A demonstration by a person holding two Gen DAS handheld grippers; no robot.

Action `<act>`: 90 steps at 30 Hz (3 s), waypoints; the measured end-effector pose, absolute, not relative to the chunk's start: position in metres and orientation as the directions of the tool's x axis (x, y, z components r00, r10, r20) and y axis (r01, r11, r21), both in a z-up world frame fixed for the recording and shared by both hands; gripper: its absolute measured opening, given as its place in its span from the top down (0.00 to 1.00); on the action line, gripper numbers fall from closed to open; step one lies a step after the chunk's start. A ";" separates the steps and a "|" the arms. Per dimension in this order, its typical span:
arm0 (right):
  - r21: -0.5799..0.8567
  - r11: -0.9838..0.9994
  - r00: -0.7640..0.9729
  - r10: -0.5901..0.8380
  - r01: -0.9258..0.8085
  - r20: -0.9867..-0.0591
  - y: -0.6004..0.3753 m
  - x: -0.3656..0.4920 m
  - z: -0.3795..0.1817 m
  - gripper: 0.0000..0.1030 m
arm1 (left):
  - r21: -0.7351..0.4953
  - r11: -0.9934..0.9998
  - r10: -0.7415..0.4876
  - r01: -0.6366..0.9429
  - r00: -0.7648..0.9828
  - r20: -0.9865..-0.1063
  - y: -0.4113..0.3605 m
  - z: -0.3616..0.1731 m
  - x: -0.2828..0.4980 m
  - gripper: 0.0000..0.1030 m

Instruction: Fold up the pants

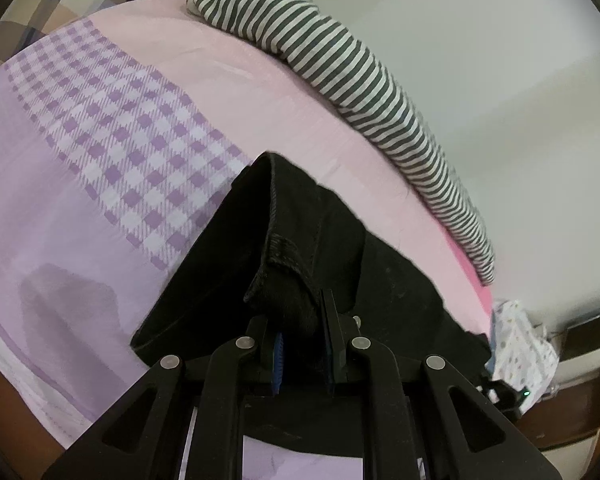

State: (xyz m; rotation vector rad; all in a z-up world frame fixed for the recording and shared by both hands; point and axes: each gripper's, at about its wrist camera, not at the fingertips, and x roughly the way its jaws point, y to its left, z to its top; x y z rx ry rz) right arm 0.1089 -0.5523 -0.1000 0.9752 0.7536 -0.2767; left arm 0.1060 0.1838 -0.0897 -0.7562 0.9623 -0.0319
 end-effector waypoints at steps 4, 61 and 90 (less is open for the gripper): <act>0.591 0.616 0.706 0.077 0.522 -0.704 -0.550 0.098 -0.079 0.96 | -0.548 0.785 -0.325 -0.288 0.561 -0.761 0.181 -0.097 0.106 0.85; 0.490 0.644 0.613 0.041 0.588 -0.789 -0.541 -0.042 -0.087 0.95 | -0.127 0.910 -0.350 0.394 0.571 -0.742 0.046 -0.046 0.018 0.65; 0.639 0.597 0.704 0.165 0.486 -0.690 -0.551 -0.042 -0.057 0.94 | -0.023 0.593 -0.501 0.805 0.346 -0.793 -0.264 -0.128 0.040 0.95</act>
